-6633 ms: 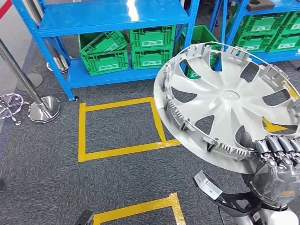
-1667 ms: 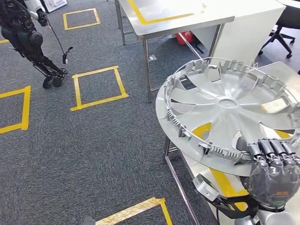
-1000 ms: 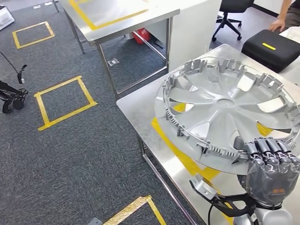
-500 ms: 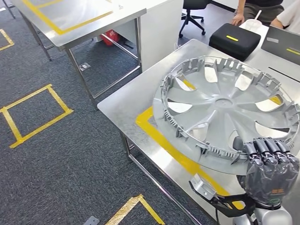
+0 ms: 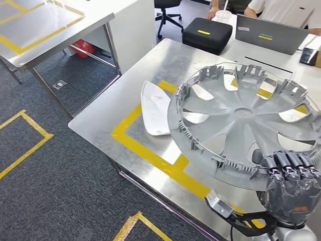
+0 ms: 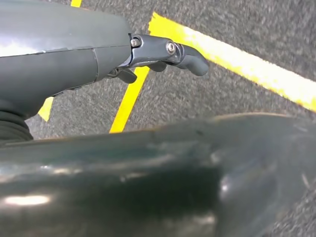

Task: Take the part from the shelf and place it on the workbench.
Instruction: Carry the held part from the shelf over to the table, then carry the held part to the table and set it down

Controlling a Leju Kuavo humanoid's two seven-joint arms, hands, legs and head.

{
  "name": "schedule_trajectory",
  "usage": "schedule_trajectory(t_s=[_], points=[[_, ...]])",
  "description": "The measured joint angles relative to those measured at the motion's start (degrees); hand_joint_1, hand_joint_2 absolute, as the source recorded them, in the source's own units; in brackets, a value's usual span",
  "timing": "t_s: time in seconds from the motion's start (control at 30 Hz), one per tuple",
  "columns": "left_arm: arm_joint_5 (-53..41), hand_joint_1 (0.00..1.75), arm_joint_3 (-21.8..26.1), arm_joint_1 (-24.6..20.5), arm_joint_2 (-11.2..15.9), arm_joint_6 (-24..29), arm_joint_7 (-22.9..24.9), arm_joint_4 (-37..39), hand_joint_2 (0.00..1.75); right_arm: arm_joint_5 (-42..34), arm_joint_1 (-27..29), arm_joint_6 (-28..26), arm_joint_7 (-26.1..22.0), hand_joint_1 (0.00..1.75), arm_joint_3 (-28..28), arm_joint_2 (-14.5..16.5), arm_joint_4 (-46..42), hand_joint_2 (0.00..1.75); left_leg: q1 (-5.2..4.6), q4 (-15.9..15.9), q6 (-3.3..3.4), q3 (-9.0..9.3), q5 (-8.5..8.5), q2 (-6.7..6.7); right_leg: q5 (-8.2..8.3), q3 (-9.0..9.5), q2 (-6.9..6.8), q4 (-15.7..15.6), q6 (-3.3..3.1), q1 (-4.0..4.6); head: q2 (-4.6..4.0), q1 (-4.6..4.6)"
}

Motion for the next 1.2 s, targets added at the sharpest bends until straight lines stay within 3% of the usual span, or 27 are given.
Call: schedule_trajectory(t_s=[0.03,0.07,0.1,0.17,0.23,0.3,0.37,0.43,0.5,0.53,0.57,0.6,0.67,0.7,0.77,0.83,0.9,1.0,1.03,1.07,1.13,1.2], points=[[0.00,0.00,0.25,0.09,-0.03,0.01,0.00,0.00,0.00,0.00,0.06,0.00,0.00,1.75,-0.09,0.00,0.01,1.75,-0.01,1.22,0.14,-0.73,0.24,-0.11,0.03,0.02,0.81,0.01,-0.03,0.09,0.00,-0.01],[-0.01,0.00,0.43,0.13,-0.05,0.03,0.01,0.00,0.00,0.00,0.13,0.00,0.01,1.75,-0.16,0.01,0.01,1.75,-0.03,0.07,0.38,-0.44,1.67,-0.28,0.06,0.05,1.64,0.03,-0.03,0.15,0.00,0.01],[-0.02,0.00,0.56,0.13,-0.04,0.07,0.02,0.00,0.00,0.00,0.18,0.00,0.02,1.75,-0.21,0.01,0.00,1.75,-0.06,-3.17,0.72,0.80,3.95,-0.75,0.09,0.09,2.44,0.04,0.01,0.19,0.00,-0.01],[-0.10,0.00,0.73,0.13,0.10,0.14,0.08,0.00,0.00,0.00,0.22,0.00,0.07,1.75,-0.23,0.02,-0.01,1.75,-0.07,-11.13,1.49,4.00,7.90,-3.28,0.20,0.04,3.91,0.11,0.22,0.18,0.00,0.03],[-0.18,0.00,0.81,0.14,0.23,0.17,0.13,0.00,0.00,0.00,0.21,0.00,0.14,1.75,-0.24,0.02,0.00,1.75,-0.11,-15.01,1.84,5.58,8.80,-5.13,0.42,-0.37,5.08,0.18,0.72,0.04,0.00,0.01],[-0.20,0.00,0.87,0.09,0.17,0.18,0.15,0.00,0.00,0.00,0.32,0.00,0.19,1.75,-0.24,0.02,-0.01,1.75,-0.14,-15.71,1.98,5.79,8.76,-4.43,0.74,-0.99,6.02,0.04,1.46,-0.17,0.00,-0.04],[-0.20,0.00,0.88,-0.07,0.06,0.17,0.16,0.00,0.00,0.00,0.47,0.00,0.20,1.75,-0.26,0.01,-0.02,1.75,0.01,-16.58,2.38,5.98,9.31,-3.11,-0.09,-2.01,3.94,1.08,1.98,-0.04,0.00,0.20],[-0.23,0.00,0.91,-0.09,0.01,0.17,0.16,0.00,0.00,0.00,0.35,0.00,0.20,1.75,-0.22,0.00,-0.01,1.75,0.07,-17.15,2.72,6.11,9.65,-1.66,-3.14,-4.44,0.34,6.10,2.30,0.12,0.00,0.57],[-0.32,0.00,0.96,0.14,-0.03,0.15,0.16,0.00,0.00,0.00,0.19,0.00,0.23,1.75,-0.19,0.00,0.01,1.75,0.01,-17.13,2.84,6.05,9.61,-0.07,-6.32,-7.68,-0.90,13.30,2.70,0.00,0.00,0.72],[-0.39,0.00,0.98,0.23,-0.05,0.13,0.17,0.00,0.00,0.00,0.21,0.00,0.28,1.75,-0.21,0.00,0.02,1.75,0.02,-17.09,2.83,6.05,9.55,0.75,-6.71,-8.50,-1.05,15.29,2.91,-0.08,0.00,0.72],[-0.49,0.00,0.99,0.26,-0.10,0.09,0.17,0.00,0.00,0.00,0.22,0.00,0.34,1.75,-0.25,0.00,0.03,1.75,0.04,-17.02,2.77,6.06,9.47,1.53,-6.10,-8.34,-1.20,15.31,3.11,-0.18,0.00,0.73],[-0.60,0.00,0.99,0.23,-0.17,0.05,0.18,0.00,0.00,0.00,0.23,0.00,0.43,1.75,-0.30,0.00,0.03,1.75,0.08,-16.91,2.63,6.08,9.34,2.23,-4.57,-7.03,-1.55,13.07,3.28,-0.30,0.00,0.74],[-0.81,0.00,0.99,0.11,-0.27,-0.02,0.19,0.00,0.00,0.00,0.10,0.00,0.52,1.75,-0.34,0.01,0.02,1.75,-0.01,-16.43,2.05,6.14,8.86,3.39,-1.47,-2.60,-3.72,5.43,3.52,-0.27,0.00,0.77],[-0.91,0.00,0.98,0.08,-0.28,-0.02,0.21,0.00,0.00,0.00,-0.01,0.00,0.56,1.75,-0.33,0.01,0.02,1.75,-0.16,-16.11,1.70,6.14,8.59,3.88,-0.74,-0.91,-4.71,2.49,3.30,-0.16,0.00,0.76],[-1.09,0.00,0.97,0.01,-0.23,-0.02,0.27,0.00,0.00,0.00,-0.14,0.00,0.62,1.75,-0.33,0.01,0.02,1.75,-0.49,-15.69,1.16,6.22,8.27,4.85,-0.87,0.25,-5.40,0.43,2.50,0.17,0.00,0.72],[-1.27,0.00,0.97,-0.08,-0.23,-0.02,0.31,0.00,0.00,0.00,-0.09,0.00,0.68,1.75,-0.42,0.01,0.01,1.75,-0.35,-15.46,0.79,6.38,7.94,5.40,-0.70,-0.03,-4.12,0.51,1.62,0.08,0.00,0.65],[-1.37,0.00,0.97,-0.18,-0.23,-0.02,0.32,0.00,0.00,0.00,-0.11,0.00,0.70,1.75,-0.49,0.02,0.01,1.75,-0.09,-14.50,0.37,6.21,6.87,4.15,-0.54,-0.08,-3.17,0.47,1.07,-0.05,0.00,0.51],[-1.40,0.00,0.97,-0.22,-0.23,-0.02,0.32,0.00,0.00,0.00,-0.15,0.00,0.70,1.75,-0.50,0.02,0.01,1.75,0.02,-13.67,0.20,5.94,6.08,2.78,-0.49,-0.07,-2.84,0.46,0.87,-0.11,0.00,0.38],[-1.42,0.00,0.97,-0.10,-0.26,-0.04,0.33,0.00,0.00,0.00,-0.16,0.00,0.68,1.75,-0.50,0.03,0.02,1.75,0.03,-9.59,0.25,4.03,4.55,2.07,-0.45,-0.09,-1.94,0.46,0.68,-0.02,0.00,0.34],[-1.44,0.00,0.97,0.03,-0.29,-0.05,0.35,0.00,0.00,0.00,-0.17,0.00,0.67,1.75,-0.50,0.03,0.02,1.75,0.02,-6.35,0.44,2.41,3.77,1.33,-0.39,-0.09,-0.75,0.47,0.48,0.12,0.00,0.28],[-1.52,0.00,0.97,0.24,-0.34,-0.10,0.40,0.00,0.00,0.00,-0.19,0.00,0.63,1.75,-0.50,0.05,0.02,1.75,-0.13,-3.78,1.30,0.79,4.50,-0.78,-0.23,-0.05,2.25,0.47,0.10,0.47,0.00,0.20],[-1.56,0.00,0.97,0.21,-0.18,-0.11,0.41,0.00,0.00,0.00,-0.21,0.00,0.62,1.75,-0.49,0.08,0.02,1.75,-0.28,-11.25,2.49,3.84,8.08,-3.21,-0.07,-0.12,3.77,0.51,0.22,0.57,0.00,0.25]])
